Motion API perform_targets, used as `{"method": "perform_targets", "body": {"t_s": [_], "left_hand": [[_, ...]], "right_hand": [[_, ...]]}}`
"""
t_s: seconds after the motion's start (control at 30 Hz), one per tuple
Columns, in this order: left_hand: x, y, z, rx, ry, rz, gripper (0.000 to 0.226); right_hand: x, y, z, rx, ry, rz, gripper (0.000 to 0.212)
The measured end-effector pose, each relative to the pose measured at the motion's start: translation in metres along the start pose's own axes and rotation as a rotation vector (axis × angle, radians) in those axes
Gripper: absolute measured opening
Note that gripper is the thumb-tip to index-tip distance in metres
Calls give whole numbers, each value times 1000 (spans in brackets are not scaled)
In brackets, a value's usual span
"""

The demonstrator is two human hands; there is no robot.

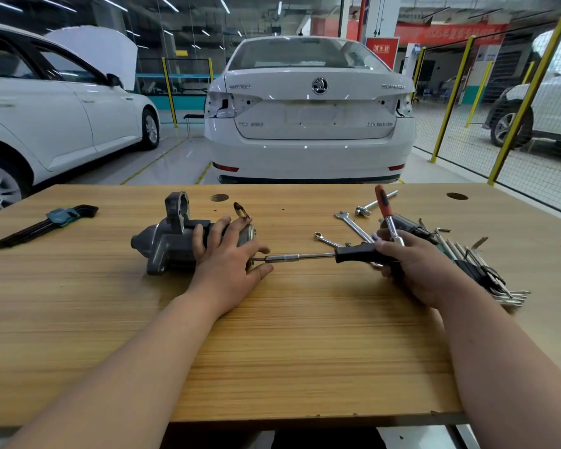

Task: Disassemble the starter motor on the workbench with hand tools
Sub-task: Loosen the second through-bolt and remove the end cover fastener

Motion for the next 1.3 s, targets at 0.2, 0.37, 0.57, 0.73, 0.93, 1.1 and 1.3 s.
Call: {"method": "perform_targets", "body": {"t_s": [0.2,0.37,0.57,0.73,0.93,1.1,1.3], "left_hand": [[1,0,3,-15,-33,-31,37],[1,2,7,4,-51,-61,27],[2,2,3,40,-28,-69,24],[3,2,3,41,-40,-76,19],[2,4,3,20,-44,-37,26],[2,4,3,21,-48,-32,26],[2,4,4,33,-37,-34,22]], "right_hand": [[1,8,2,-113,89,490,35],[-1,9,2,-18,71,323,10],[3,6,8,235,9,-78,22],[6,8,9,112,64,154,10],[6,6,9,26,52,335,28],[7,6,9,43,33,205,18],[7,7,13,205,22,-25,14]]}}
Point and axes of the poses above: each hand's wrist, its own z-axis towards the middle knuckle, its own y-axis out of the palm, x = y × z, the point moved 4 cm from there along z, towards the middle knuckle, and after that the axes turned 15 degrees about -z, right-handed, at the moved point
